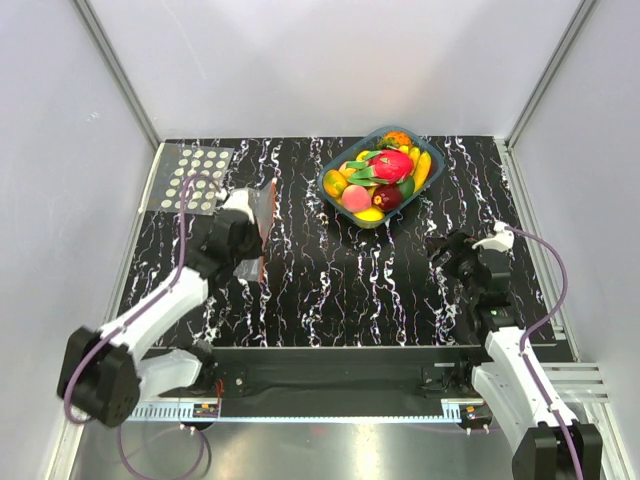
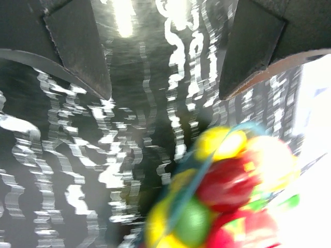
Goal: Place the food in the zip-top bag and seal the zipper
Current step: Pick up the zipper food storage bag at the corner of the board, then open the zipper of the food storage bag.
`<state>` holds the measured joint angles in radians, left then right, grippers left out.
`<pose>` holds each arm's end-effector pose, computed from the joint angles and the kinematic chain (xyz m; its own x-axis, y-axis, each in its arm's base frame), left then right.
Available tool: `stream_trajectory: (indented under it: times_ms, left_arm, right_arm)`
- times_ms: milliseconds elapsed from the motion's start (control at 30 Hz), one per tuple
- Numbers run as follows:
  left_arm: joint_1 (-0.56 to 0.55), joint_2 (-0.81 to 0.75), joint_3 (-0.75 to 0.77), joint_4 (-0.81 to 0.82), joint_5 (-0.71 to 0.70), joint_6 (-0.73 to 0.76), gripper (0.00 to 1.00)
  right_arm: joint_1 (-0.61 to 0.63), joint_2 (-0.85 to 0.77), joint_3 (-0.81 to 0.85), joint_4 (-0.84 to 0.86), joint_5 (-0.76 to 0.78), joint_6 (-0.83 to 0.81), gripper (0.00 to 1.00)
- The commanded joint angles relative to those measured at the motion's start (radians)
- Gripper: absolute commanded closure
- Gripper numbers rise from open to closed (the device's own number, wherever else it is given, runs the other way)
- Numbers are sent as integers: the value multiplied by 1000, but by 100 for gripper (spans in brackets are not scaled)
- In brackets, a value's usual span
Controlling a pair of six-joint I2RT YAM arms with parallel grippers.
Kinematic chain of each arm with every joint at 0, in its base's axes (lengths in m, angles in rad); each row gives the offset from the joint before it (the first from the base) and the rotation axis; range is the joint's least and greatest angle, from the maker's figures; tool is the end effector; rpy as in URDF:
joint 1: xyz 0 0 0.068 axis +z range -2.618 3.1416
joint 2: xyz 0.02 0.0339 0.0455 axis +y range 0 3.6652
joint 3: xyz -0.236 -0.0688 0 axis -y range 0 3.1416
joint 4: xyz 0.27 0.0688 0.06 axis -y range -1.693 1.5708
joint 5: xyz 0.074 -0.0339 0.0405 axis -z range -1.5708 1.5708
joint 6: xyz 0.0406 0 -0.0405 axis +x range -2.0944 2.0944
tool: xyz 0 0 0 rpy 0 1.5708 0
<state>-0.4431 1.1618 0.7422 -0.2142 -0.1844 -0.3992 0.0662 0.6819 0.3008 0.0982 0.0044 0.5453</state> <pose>0.2642 -0.1172 0.2074 -0.6049 -0.1359 -0.7846 0.0574 0.9753 -0.2131 0.2193 0.0144 0.1855 -0.2703 0.5019 -0.8216 0.0915 0.8629 0.4970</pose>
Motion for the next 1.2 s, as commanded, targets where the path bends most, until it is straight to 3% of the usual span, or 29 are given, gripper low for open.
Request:
stream_trajectory:
  times_ms: [0,67,167,333,467,667,867,1167]
  left_arm:
    - [-51,-120,-116,168,14,-72,100]
    - [-87,-140,-147,193,30,-101,100]
    - [-147,-139,-161,200,25,-105,100]
    - [-209,-172,-251,265,52,-133,100]
    - [-233,-183,-341,421,114,-159,100]
    - [-252,-202,-353,440,117,-145,100]
    - [-278,-200,-359,441,99,-142,100]
    - [-293,-231,-372,441,79,-125,100]
  right_arm:
    - [4,36,37,119,-197,-30,9]
    - [9,74,35,165,-311,-9,12]
    - [102,174,81,203,-359,51,21]
    - [396,258,130,178,-187,109,19]
    - [527,338,176,212,-120,168,21]
    - [684,560,303,231,29,156,25]
    - [757,793,492,235,63,176,32]
    - [781,956,613,212,80,196,37]
